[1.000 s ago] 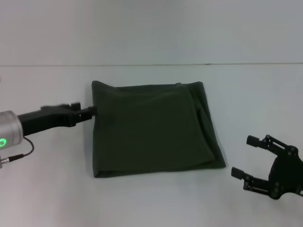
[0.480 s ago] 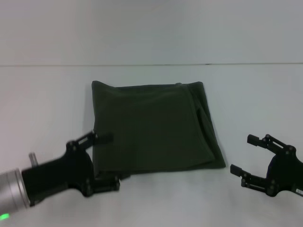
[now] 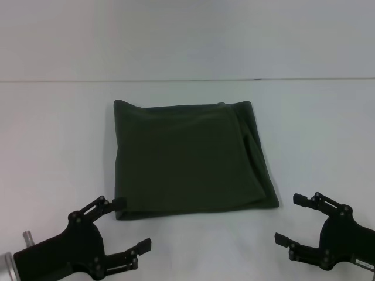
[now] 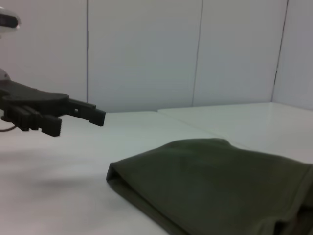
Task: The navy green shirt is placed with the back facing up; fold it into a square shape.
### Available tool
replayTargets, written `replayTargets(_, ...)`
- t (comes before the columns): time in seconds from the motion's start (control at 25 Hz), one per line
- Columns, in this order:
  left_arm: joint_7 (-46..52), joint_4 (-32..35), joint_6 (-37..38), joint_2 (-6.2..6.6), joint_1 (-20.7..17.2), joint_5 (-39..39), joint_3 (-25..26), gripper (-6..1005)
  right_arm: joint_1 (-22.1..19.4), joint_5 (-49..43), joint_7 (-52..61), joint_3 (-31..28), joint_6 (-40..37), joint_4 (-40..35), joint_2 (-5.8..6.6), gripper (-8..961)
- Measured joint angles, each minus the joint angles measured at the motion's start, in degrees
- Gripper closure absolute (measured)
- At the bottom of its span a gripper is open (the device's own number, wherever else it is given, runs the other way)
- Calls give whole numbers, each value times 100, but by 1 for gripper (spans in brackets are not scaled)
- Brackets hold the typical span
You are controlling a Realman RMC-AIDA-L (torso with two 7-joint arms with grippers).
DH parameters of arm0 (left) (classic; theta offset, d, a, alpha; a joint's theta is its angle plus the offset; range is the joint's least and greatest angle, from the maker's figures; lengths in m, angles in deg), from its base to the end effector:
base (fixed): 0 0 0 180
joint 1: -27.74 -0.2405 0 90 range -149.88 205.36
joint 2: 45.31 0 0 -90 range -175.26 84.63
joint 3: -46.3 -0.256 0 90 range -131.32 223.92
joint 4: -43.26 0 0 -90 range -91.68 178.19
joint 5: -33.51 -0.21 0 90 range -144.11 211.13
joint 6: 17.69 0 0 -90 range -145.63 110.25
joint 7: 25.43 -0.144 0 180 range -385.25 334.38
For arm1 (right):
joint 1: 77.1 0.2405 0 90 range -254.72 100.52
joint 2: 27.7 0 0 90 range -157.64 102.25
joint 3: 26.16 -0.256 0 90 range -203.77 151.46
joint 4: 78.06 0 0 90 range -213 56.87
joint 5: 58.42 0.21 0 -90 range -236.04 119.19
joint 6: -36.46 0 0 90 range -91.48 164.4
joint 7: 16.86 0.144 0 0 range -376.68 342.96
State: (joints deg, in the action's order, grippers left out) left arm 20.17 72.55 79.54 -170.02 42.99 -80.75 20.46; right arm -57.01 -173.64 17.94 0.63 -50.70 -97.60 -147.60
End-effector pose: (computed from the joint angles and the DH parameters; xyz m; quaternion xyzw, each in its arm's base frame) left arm -0.3127 0.2260 -0.0320 -0.9061 -0.1446 -0.3229 0.2322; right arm 0.3283 0.2509 -0.0387 -0.9293 0.0935 0.2490 0.2561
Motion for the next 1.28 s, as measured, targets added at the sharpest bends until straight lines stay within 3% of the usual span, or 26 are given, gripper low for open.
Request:
replayTargets(0.8,744,358,-12,69,119,-584,365,52,460,202,17,-96,469,850,-7,53)
replayTargets(1.28,825,338,-110,79,167,-597,348,52,500,211,19,-135,296,824,-15,53)
